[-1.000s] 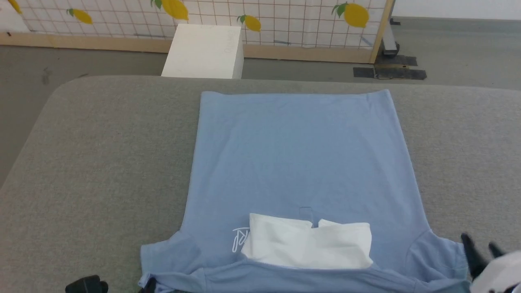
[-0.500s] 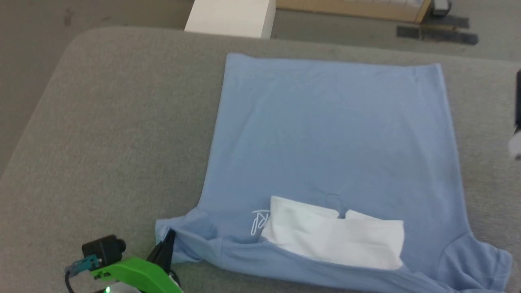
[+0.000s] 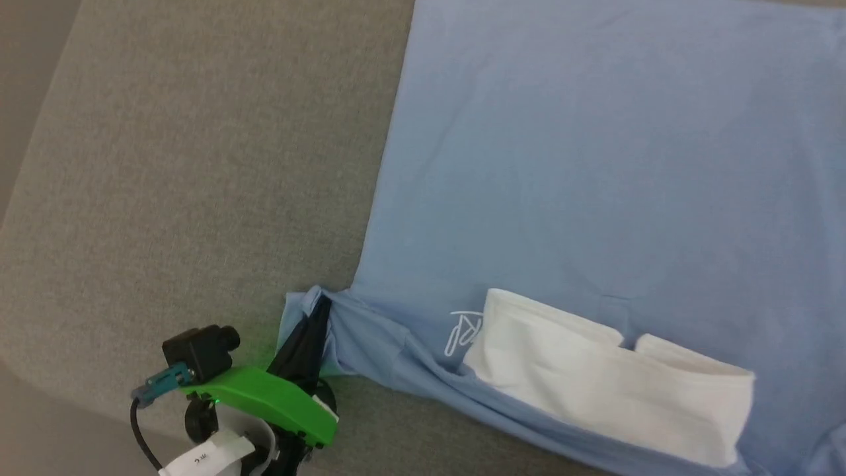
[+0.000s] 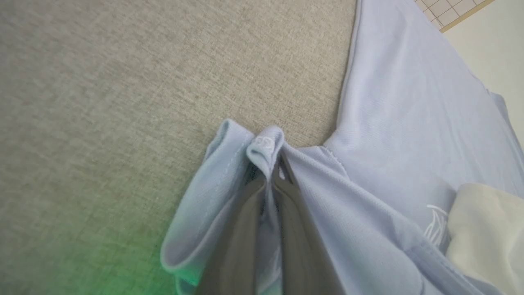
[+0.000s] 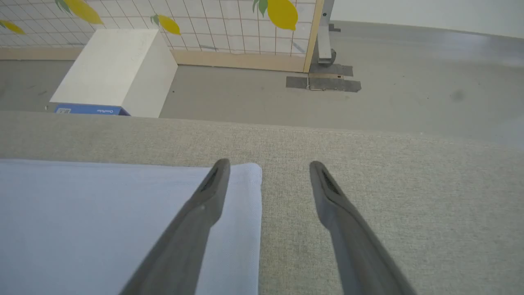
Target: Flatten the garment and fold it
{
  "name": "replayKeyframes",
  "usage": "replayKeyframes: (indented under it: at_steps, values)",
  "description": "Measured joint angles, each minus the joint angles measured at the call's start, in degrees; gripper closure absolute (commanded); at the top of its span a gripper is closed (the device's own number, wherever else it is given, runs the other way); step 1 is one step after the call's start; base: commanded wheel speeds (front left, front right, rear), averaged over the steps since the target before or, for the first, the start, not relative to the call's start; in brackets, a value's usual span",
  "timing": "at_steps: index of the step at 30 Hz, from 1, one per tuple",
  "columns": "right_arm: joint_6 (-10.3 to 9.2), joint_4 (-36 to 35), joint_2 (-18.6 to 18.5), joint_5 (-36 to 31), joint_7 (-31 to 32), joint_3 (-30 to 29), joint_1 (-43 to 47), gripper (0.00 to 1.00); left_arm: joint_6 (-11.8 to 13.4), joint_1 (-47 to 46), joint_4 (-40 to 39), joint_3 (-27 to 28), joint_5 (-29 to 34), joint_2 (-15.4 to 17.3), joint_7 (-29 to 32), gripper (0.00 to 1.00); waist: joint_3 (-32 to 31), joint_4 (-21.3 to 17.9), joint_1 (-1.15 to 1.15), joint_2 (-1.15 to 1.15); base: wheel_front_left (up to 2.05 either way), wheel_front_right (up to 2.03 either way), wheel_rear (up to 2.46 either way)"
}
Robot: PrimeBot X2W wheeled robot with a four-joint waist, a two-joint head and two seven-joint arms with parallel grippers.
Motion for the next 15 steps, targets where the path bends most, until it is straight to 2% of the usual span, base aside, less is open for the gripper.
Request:
replayKeyframes:
  at_steps: [9, 10, 11, 13, 15]
  values:
    - [0.0, -1.4, -0.1, -4.8, 15.4, -2.3, -3.8, 0.0, -2.5, -3.1, -0.5, -0.7, -0.4, -1.1, -2.8, 1.0, 7.1, 3.6, 0.0, 0.0, 0.0, 0.0, 0.0]
    - [0.0, -2.2, -0.1, -5.2, 16.5, -2.9, -4.3, 0.15, -2.6, -3.4, -0.4, -0.8, -0.4, -1.2, -2.9, 1.0, 7.6, 4.0, 0.0, 0.0, 0.0, 0.0, 0.0]
    - [0.0, -2.9, 0.0, -5.6, 17.3, -3.4, -4.5, 0.6, -2.9, -3.5, -0.4, -0.9, -0.4, -1.3, -2.9, 1.0, 7.9, 4.2, -0.01, 0.0, 0.0, 0.0, 0.0]
    - [0.0, -4.5, 0.6, -6.4, 17.9, -4.4, -4.5, 1.0, -2.9, -3.7, -0.4, -1.1, -0.4, -1.5, -2.9, 1.0, 8.3, 4.8, 0.0, 0.0, 0.0, 0.0, 0.0]
    - [0.0, -5.8, 1.7, -6.2, 16.0, -5.3, -3.8, 1.0, -2.9, -3.9, -0.1, -1.2, -0.4, -1.5, -3.1, 1.0, 8.0, 4.9, 0.0, 0.0, 0.0, 0.0, 0.0]
